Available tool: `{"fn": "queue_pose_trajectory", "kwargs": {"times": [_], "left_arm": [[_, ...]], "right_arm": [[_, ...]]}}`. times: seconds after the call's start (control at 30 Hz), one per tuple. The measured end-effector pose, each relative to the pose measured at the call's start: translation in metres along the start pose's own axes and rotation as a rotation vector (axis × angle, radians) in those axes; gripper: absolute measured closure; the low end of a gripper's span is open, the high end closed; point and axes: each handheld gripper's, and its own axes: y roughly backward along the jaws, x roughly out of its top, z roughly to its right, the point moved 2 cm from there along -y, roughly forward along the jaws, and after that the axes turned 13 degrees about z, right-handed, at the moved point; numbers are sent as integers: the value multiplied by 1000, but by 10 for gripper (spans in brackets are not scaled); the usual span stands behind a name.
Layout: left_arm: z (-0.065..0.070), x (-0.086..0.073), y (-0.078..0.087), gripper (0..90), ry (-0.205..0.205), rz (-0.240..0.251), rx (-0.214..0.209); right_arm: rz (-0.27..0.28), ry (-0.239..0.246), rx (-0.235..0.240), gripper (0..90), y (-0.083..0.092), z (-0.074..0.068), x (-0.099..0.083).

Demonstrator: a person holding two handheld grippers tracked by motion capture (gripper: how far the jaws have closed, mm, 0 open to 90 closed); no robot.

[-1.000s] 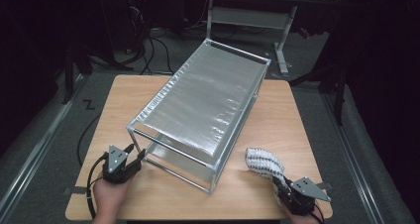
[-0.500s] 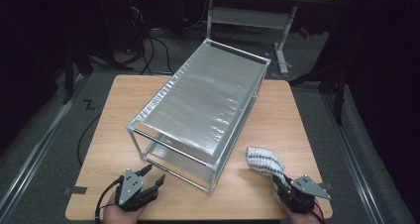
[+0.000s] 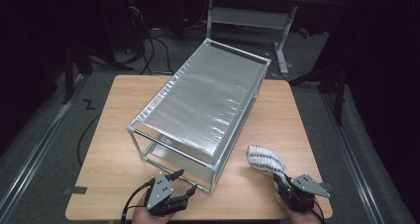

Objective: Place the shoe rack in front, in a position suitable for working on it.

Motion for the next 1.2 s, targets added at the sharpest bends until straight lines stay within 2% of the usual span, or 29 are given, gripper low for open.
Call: {"fn": "queue_pose_trajectory", "kwargs": {"times": [0.07,0.2,0.3,0.37,0.5,0.57,0.63,0.7,0.73,0.77,0.8,0.9,1.0,1.07,1.17,1.2], "left_arm": [[6,1,-6,361,-18,-3,-20],[14,6,-21,360,-17,0,-45],[18,9,-32,373,9,14,-65],[22,10,-38,402,6,7,-84],[26,11,-46,471,-27,13,-85],[27,12,-49,544,-22,1,-100],[29,11,-51,561,-19,-9,-98],[30,10,-52,668,-36,-9,-95],[31,11,-52,688,-40,-4,-97],[32,11,-51,747,-50,2,-101],[34,10,-51,791,-71,6,-87],[34,9,-50,796,-75,-8,-91],[35,8,-46,796,-75,-3,-101],[34,7,-43,796,-76,2,-106],[32,6,-39,797,-67,10,-113],[31,5,-38,797,-65,14,-113]], "right_arm": [[-6,-17,1,761,0,1,1],[-4,-9,15,762,0,1,1],[-4,-6,22,762,0,0,1],[0,-2,23,763,0,0,1],[19,21,40,763,-1,-4,5],[45,46,50,763,-2,-11,13],[75,54,66,763,-9,-18,25],[95,71,87,763,-21,-28,38],[104,83,104,764,-30,-34,45],[106,104,122,764,-40,-41,51],[97,111,142,765,-51,-47,56],[53,130,181,768,-91,-64,61],[-22,155,205,768,-127,-79,55],[-65,182,208,767,-145,-86,47],[-132,224,225,770,-159,-95,33],[-147,215,234,774,-162,-96,29]]}}
